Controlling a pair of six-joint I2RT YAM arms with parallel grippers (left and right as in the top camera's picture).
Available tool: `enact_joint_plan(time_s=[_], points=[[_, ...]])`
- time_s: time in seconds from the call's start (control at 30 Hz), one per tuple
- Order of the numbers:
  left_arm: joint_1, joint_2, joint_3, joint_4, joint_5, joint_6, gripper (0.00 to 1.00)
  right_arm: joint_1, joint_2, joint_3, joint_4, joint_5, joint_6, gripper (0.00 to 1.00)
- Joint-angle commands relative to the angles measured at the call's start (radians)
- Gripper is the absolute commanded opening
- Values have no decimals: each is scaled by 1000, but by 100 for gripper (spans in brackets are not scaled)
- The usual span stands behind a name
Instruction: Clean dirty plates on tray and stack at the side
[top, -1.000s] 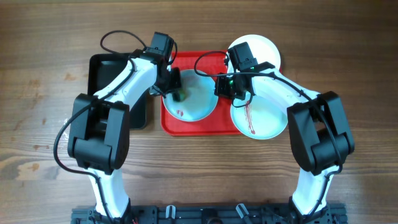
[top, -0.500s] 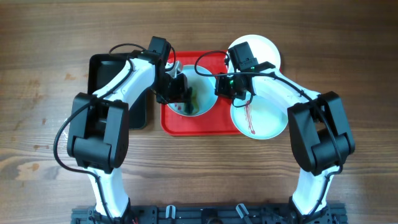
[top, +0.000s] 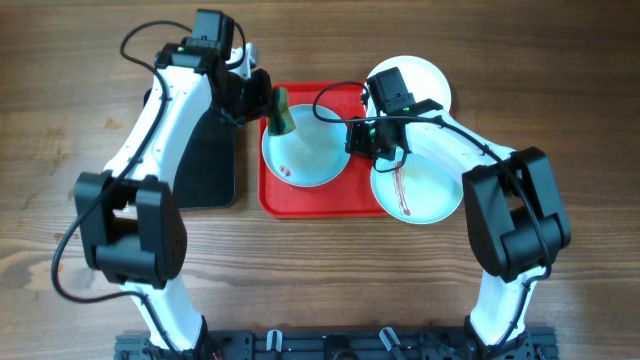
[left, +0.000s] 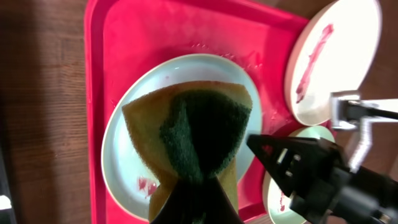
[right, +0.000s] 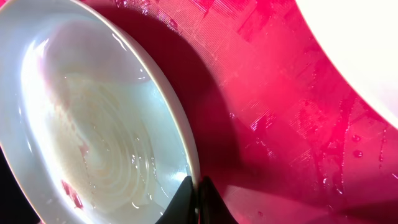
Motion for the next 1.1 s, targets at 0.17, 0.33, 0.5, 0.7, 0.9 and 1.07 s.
enact_joint_plan(time_s=[0.17, 0.33, 0.5, 0.7, 0.9, 1.07], points=[[-2, -34, 19, -53, -152, 17, 4, 1, -20, -6, 24, -17, 58, 12], [-2, -34, 19, -53, -178, 17, 4, 11, -18, -8, 57, -8, 63, 16], [-2, -34, 19, -52, -179, 17, 4, 31, -18, -9, 56, 49, 84, 15], [-2, -34, 19, -52, -181, 17, 4, 50, -18, -8, 36, 66, 82, 4], [-2, -34, 19, -53, -181, 17, 4, 43, -80, -7, -16, 132, 35, 4], [-2, -34, 19, -50, -181, 17, 4, 43, -248, -7, -89, 322, -59, 4]])
